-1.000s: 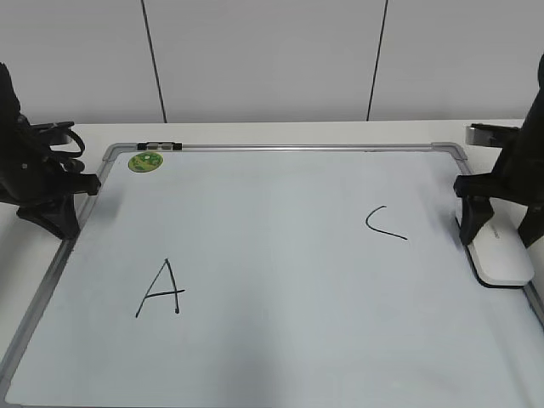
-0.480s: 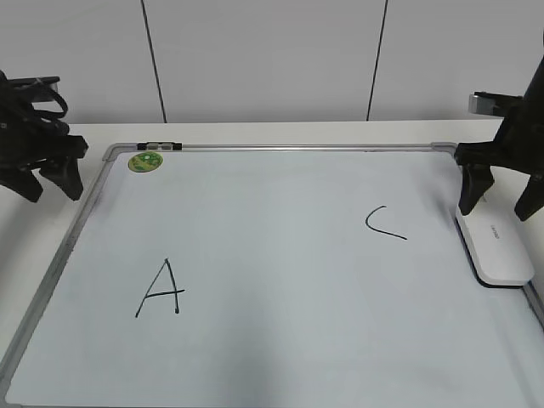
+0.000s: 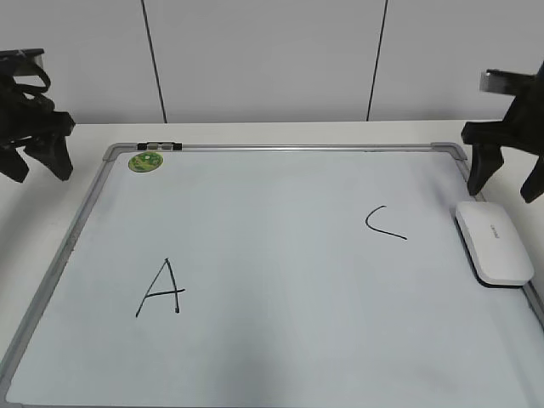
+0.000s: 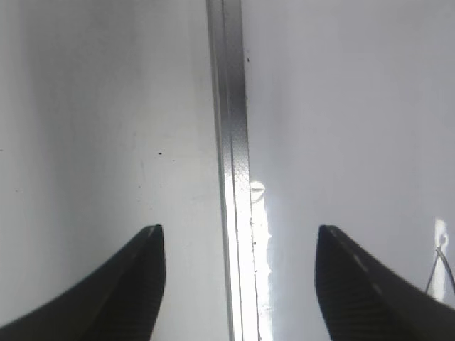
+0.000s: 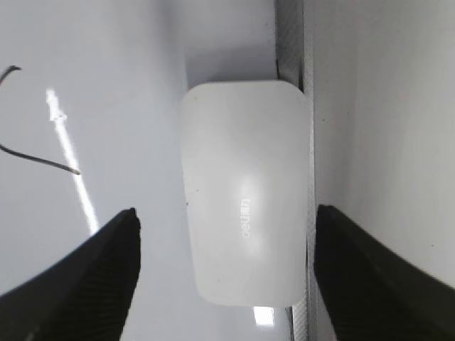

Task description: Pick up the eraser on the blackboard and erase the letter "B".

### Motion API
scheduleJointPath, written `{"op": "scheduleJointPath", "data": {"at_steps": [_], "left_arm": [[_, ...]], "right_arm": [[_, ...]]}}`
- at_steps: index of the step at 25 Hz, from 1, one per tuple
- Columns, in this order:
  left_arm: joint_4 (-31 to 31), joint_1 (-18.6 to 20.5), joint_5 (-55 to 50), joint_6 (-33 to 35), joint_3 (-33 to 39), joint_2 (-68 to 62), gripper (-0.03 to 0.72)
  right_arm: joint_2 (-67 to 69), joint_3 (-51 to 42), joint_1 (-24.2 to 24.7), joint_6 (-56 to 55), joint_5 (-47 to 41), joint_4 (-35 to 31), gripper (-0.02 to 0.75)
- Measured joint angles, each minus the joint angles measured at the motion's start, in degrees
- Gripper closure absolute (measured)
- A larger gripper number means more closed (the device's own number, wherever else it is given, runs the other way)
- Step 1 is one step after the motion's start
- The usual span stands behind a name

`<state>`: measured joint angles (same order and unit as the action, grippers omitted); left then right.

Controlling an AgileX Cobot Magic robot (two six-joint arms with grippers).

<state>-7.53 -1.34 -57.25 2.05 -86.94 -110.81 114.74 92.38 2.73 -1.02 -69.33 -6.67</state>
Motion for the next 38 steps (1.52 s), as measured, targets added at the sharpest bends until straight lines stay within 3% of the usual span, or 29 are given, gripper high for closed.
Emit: {"op": "scheduleJointPath", "data": {"at_steps": [6,15,22,30,38], "left_arm": [[0.03,0.0,0.45,-0.25,2.05,5.51,0.201],[0.03,0.0,5.57,-0.25,13.81,17.33,0.202],[1.5,-0.08,5.35,-0.25,18.49,29.49,0.202],[3.38,-0.08,9.73,-0.25,32.85,44.91,0.205],[3.48,-0.08,11.24,-0.25,45.88,59.0,0.207]], "right_arm": [[-10.27,-5.6,-0.58,-0.61,0.36,0.0,0.183],[-23.89,-20.17,-3.82,-0.96,12.48,-1.05,0.183],[-26.23,-21.32,-4.45,-3.27,14.97,-1.05,0.183],[-33.28,-26.0,-6.12,-3.5,15.1,-1.05,0.184],[-48.49,-37.01,-7.67,-3.01,16.11,-0.28,0.184]]}}
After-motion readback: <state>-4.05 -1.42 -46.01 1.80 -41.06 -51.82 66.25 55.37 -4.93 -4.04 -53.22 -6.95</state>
